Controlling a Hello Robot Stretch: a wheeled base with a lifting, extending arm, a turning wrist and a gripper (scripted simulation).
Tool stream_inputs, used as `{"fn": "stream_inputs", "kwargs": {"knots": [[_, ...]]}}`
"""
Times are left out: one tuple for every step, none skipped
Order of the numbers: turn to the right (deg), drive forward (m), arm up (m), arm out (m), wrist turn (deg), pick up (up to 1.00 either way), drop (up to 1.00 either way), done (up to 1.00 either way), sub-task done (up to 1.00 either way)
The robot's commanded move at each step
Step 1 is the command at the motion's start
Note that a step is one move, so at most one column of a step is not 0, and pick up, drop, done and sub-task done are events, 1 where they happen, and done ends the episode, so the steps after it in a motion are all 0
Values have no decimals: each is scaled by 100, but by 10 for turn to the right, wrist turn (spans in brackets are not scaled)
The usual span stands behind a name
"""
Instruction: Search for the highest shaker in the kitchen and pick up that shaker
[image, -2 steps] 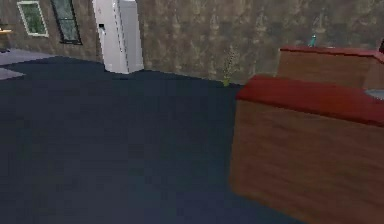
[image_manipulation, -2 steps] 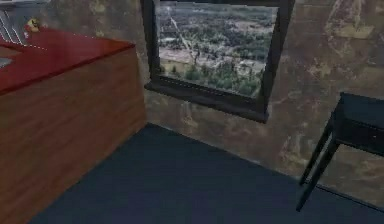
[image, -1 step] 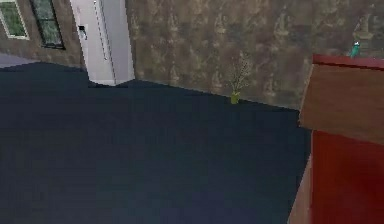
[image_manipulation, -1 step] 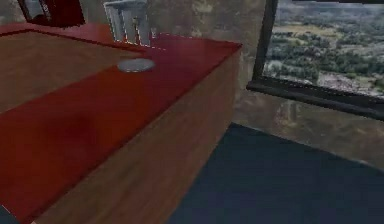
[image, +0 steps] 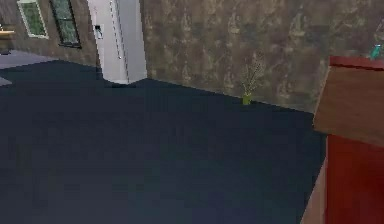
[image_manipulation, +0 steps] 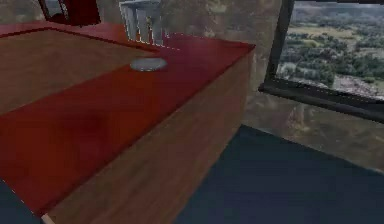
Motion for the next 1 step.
{"fn": "stream_inputs", "kwargs": {"knots": [[0, 40, 0, 0, 0, 0, 0, 0, 0]]}}
